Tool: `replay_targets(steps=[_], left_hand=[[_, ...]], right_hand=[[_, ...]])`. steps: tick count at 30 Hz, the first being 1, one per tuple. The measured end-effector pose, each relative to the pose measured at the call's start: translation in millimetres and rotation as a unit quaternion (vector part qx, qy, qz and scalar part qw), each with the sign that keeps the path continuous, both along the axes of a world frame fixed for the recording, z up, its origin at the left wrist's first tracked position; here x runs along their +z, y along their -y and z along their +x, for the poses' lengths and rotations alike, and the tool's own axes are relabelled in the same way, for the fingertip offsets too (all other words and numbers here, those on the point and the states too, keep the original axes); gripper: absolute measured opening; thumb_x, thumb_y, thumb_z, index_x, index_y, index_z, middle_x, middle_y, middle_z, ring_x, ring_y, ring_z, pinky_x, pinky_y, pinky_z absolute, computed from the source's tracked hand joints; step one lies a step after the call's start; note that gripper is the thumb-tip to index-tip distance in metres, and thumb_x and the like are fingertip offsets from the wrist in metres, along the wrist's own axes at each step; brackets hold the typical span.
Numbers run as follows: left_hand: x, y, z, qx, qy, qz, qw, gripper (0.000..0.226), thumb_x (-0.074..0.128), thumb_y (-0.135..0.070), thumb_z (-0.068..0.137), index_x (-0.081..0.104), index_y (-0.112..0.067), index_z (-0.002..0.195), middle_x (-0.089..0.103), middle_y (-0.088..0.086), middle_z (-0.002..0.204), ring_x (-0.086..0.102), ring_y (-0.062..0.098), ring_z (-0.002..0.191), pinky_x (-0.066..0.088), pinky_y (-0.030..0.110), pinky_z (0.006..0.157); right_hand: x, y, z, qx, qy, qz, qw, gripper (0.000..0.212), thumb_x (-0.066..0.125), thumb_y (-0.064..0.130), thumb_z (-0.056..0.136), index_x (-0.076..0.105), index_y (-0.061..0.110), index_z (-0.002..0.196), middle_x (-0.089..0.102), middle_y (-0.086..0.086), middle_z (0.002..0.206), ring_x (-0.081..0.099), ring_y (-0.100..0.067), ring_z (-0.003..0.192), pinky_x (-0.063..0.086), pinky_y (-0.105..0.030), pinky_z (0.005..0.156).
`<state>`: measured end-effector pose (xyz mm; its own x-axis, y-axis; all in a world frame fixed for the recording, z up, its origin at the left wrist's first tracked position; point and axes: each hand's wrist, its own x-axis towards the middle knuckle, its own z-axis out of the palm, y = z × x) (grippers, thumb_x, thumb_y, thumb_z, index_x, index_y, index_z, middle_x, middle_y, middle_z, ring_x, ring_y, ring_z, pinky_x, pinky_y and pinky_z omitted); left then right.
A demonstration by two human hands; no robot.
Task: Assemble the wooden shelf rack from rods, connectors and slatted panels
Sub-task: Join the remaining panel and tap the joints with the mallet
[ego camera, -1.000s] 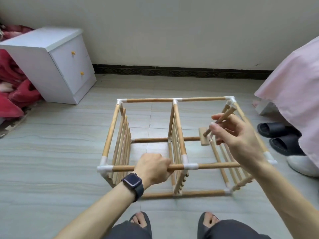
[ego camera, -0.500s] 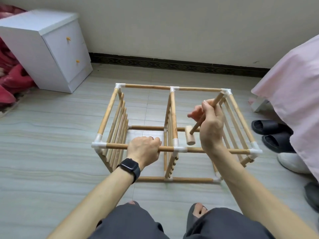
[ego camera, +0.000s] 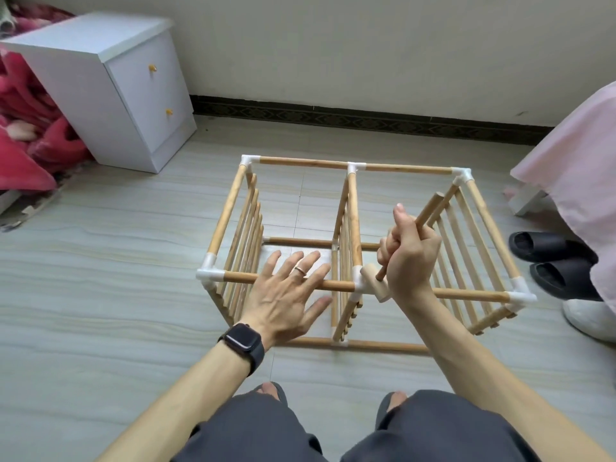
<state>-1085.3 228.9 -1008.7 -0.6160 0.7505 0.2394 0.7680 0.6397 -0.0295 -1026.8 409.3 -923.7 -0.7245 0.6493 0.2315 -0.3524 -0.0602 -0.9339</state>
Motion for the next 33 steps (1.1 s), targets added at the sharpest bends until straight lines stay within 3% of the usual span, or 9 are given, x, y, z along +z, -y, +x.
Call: replay_targets(steps=[7,12,16,19,23,25,27,30,33], left_hand=[[1.7,0.1,10.8,0.062,0.083,0.01,0.995,0.057,0.009,-0.053,0.103,0.039,-0.041,0.15,0.036,-0.006,0.16,0.031,0.022,0.149,0.01,0.05,0.123],[-1.2,0.2,6.9,0.059,0.076,0.008,0.995,0.056,0.011,-0.052,0.103,0.041,-0.042,0.149,0.037,-0.005,0.16,0.029,0.021,0.15,0.005,0.048,0.122],[-0.5,-1.9,8.1,0.058,0.081,-0.007,0.995,0.055,0.012,-0.052,0.104,0.042,-0.042,0.148,0.041,-0.004,0.158,0.03,0.022,0.149,0.004,0.048,0.122],[0.8,0.2,6.0,0.058,0.091,-0.022,0.994,0.056,0.008,-0.053,0.104,0.036,-0.043,0.151,0.037,-0.004,0.16,0.027,0.022,0.151,0.004,0.049,0.122],[3.6,0.0,-0.8,0.07,0.1,-0.049,0.991,0.061,0.0,-0.057,0.1,0.03,-0.046,0.152,0.038,-0.001,0.159,0.029,0.025,0.149,0.012,0.048,0.121],[7.6,-1.5,-8.0,0.082,0.095,-0.059,0.99,0.061,0.001,-0.058,0.099,0.033,-0.046,0.149,0.047,0.001,0.153,0.041,0.026,0.139,0.025,0.044,0.113],[11.2,-4.8,-19.0,0.091,0.091,-0.065,0.99,0.055,0.006,-0.058,0.1,0.036,-0.046,0.145,0.051,0.001,0.147,0.048,0.025,0.128,0.031,0.042,0.106],[14.0,-16.8,-35.2,0.108,0.107,-0.062,0.986,0.047,0.012,-0.057,0.104,0.037,-0.047,0.141,0.052,0.001,0.146,0.045,0.024,0.131,0.028,0.044,0.11],[14.6,-32.2,-41.8,0.138,0.126,-0.046,0.981,0.045,0.011,-0.055,0.104,0.036,-0.048,0.142,0.048,0.003,0.15,0.036,0.025,0.141,0.014,0.051,0.118]], right_hand=[[10.5,19.9,-3.6,0.021,0.015,0.021,0.999,0.052,0.047,0.018,0.104,0.04,0.019,0.052,0.033,0.01,0.042,0.029,-0.009,0.036,0.019,-0.033,0.04],[42.1,12.2,-20.8,0.063,-0.12,0.041,0.99,0.048,0.049,0.022,0.103,0.047,0.028,0.055,0.036,0.013,0.044,0.029,-0.007,0.033,0.025,-0.02,0.036],[-2.0,27.5,-11.9,0.041,0.005,0.055,0.998,0.047,0.044,0.008,0.105,0.04,0.016,0.059,0.035,0.015,0.042,0.031,-0.003,0.034,0.025,-0.019,0.036],[-8.9,26.3,-12.7,0.057,0.017,0.067,0.996,0.045,0.045,0.011,0.104,0.041,0.014,0.058,0.036,0.015,0.042,0.031,-0.003,0.035,0.026,-0.017,0.036],[-2.8,10.7,-6.2,-0.013,0.048,0.085,0.995,0.042,0.043,0.033,0.104,0.049,0.027,0.062,0.045,0.007,0.057,0.043,-0.009,0.051,0.036,-0.025,0.05],[0.1,-5.5,6.9,-0.058,0.124,0.185,0.973,0.039,0.034,0.048,0.103,0.056,0.025,0.081,0.058,-0.003,0.084,0.055,-0.007,0.072,0.046,-0.021,0.07],[6.8,-27.2,24.7,-0.066,0.175,0.246,0.951,0.046,0.026,0.061,0.102,0.06,0.029,0.099,0.058,-0.002,0.091,0.058,-0.003,0.074,0.048,-0.017,0.068],[19.1,-51.8,55.4,-0.001,0.201,0.183,0.962,0.041,0.039,0.065,0.101,0.064,0.032,0.1,0.051,0.006,0.061,0.049,-0.012,0.053,0.043,-0.026,0.05],[22.4,-63.6,82.6,0.152,0.16,0.018,0.975,0.014,0.07,0.034,0.091,0.072,0.024,0.1,0.067,-0.008,0.084,0.061,-0.022,0.063,0.053,-0.029,0.057]])
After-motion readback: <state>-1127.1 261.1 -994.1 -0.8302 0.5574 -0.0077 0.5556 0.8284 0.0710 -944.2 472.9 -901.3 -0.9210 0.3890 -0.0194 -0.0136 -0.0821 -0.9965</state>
